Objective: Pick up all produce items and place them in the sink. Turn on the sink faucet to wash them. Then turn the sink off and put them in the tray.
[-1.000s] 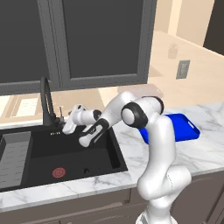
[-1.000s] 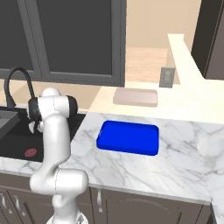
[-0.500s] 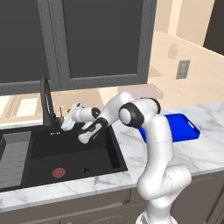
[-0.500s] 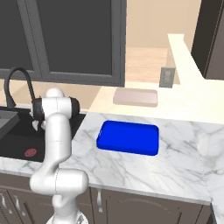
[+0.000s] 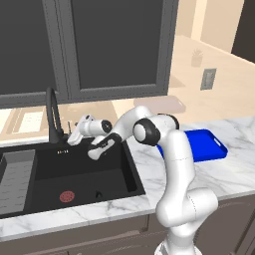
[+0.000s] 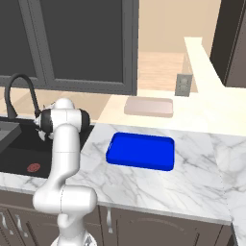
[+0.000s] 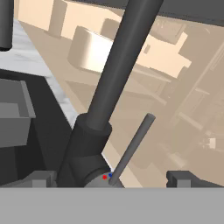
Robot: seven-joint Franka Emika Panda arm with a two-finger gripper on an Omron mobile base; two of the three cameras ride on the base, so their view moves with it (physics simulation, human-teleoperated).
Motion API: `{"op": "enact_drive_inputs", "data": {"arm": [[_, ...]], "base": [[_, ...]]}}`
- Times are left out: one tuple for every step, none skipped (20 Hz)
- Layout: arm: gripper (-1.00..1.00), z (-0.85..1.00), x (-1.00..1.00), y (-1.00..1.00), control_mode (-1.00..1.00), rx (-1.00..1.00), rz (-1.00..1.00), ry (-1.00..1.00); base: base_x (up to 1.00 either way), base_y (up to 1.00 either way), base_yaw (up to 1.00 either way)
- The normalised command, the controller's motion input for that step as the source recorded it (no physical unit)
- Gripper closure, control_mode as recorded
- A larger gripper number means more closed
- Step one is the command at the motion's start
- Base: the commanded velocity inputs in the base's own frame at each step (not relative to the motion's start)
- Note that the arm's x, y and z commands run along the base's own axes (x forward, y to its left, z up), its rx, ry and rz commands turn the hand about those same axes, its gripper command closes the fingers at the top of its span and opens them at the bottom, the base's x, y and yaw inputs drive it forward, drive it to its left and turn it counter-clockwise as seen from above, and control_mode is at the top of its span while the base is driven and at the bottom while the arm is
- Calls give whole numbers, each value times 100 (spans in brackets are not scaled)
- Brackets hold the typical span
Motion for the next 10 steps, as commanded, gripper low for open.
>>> {"op": "enact_drive_inputs", "data": {"arm": [[-100,0,26,13,-100,1,0,2],[-100,0,28,14,-100,0,0,3],[-100,0,24,13,-100,1,0,1],[-100,0,28,13,-100,0,0,2],[-100,0,28,6,-100,1,0,2],[-100,0,29,8,-100,0,0,3],[-100,-2,28,10,-100,0,0,3],[-100,-1,26,10,-100,0,0,2],[-100,-2,26,9,-100,0,0,2],[-100,-1,28,8,-100,0,0,2]], "base": [[0,0,0],[0,0,0],[0,0,0],[0,0,0],[0,0,0],[0,0,0],[0,0,0],[0,0,0],[0,0,0],[0,0,0]]}}
